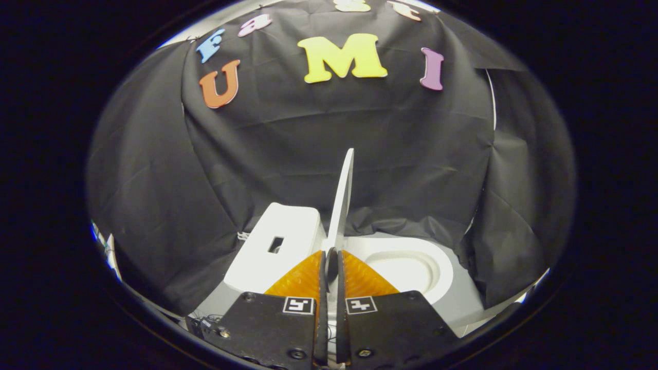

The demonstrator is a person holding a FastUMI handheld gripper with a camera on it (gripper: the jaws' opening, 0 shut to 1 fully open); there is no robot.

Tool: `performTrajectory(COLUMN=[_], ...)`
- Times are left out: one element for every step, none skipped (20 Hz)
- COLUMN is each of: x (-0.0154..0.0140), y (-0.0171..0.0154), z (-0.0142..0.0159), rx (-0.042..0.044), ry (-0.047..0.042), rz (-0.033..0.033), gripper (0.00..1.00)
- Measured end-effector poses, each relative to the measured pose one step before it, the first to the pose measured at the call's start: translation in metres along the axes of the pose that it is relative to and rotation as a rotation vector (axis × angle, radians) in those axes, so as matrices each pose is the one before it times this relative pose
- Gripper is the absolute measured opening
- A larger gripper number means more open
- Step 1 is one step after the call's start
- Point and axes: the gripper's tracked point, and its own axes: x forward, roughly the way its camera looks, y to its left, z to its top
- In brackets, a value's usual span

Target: Open the toilet lid.

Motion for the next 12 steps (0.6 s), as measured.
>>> performTrajectory(x=[0.00131,0.00110,0.00136,0.00012,0.00036,0.00166,0.00291,0.00166,0.00184,0.00293,0.00235,0.00223], y=[0.00763,0.00821,0.00728,0.00635,0.00685,0.00628,0.00651,0.00669,0.00791,0.00766,0.00779,0.00771], z=[-0.00037,0.00156,0.00210,-0.00111,-0.00127,0.00039,-0.00115,0.00077,-0.00028,-0.00023,-0.00146,-0.00050], rx=[-0.01016,-0.00997,-0.01163,-0.01390,-0.01036,-0.01129,-0.00756,-0.00738,-0.00764,-0.00856,-0.00578,-0.00535], ry=[-0.00115,-0.00075,-0.00309,-0.00428,0.00007,0.00194,0.00430,0.00237,0.00206,-0.00051,-0.00118,-0.00094], rz=[0.00713,0.00767,0.00988,0.01166,0.00908,0.00612,0.00577,0.00825,0.00915,0.00922,0.00448,0.00069], gripper=[0.10,0.10,0.10,0.10,0.10,0.10,0.10,0.10,0.10,0.10,0.10,0.10])
